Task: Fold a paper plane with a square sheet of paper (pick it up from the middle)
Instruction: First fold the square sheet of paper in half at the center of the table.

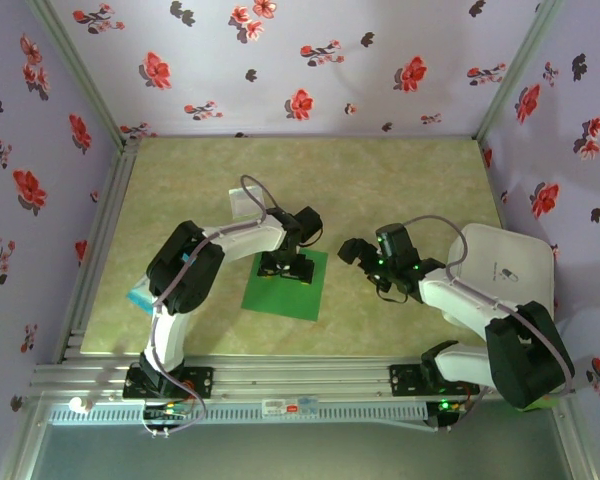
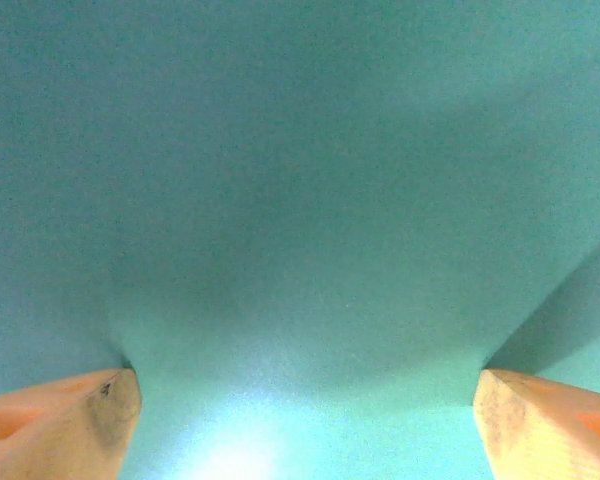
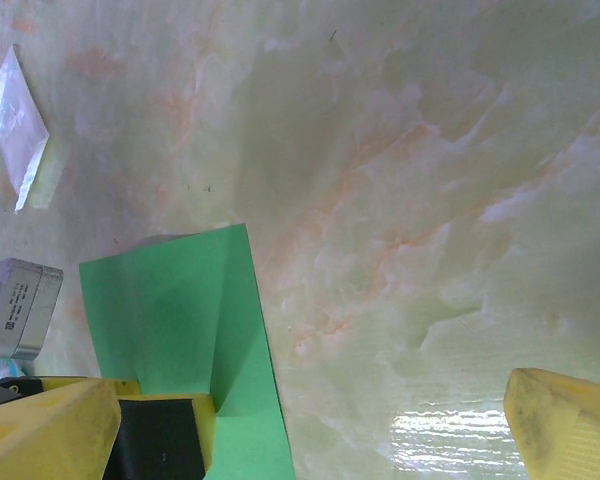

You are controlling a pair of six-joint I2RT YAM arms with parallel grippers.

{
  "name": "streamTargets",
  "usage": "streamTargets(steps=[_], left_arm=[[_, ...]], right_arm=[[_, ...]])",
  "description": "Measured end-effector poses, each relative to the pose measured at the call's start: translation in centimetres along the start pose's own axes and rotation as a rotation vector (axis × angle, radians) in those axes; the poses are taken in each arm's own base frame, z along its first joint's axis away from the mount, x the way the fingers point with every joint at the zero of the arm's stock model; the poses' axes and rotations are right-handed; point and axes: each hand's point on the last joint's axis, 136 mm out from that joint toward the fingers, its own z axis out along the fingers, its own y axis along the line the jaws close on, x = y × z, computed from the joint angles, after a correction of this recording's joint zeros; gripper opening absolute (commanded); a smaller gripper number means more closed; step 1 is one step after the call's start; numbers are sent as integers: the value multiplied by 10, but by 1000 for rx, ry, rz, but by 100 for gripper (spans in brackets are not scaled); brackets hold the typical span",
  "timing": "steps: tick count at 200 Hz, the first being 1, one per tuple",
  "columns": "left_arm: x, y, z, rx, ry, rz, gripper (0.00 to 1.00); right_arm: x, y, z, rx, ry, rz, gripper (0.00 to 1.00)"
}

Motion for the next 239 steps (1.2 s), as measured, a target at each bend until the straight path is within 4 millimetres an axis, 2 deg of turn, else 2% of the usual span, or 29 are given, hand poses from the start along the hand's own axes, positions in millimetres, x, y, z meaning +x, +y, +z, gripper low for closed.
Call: streamTargets(steps=[67, 154, 202, 225, 239], left_arm=[[-1, 1, 0, -1, -7, -4, 85], [-1, 1, -1, -3, -10, -10, 82], [-2, 3, -1, -4, -22, -23, 75], [-2, 3, -1, -5, -26, -25, 65], [-3, 2, -2, -3, -31, -24, 63]], right_arm=[[-3, 8, -2, -15, -2, -6, 99], [-1, 5, -3, 8, 12, -8, 99], [-2, 5, -3, 10, 10, -8, 99], [-2, 3, -4, 16, 8, -7, 99], [-2, 3, -4, 22, 5, -6, 99]])
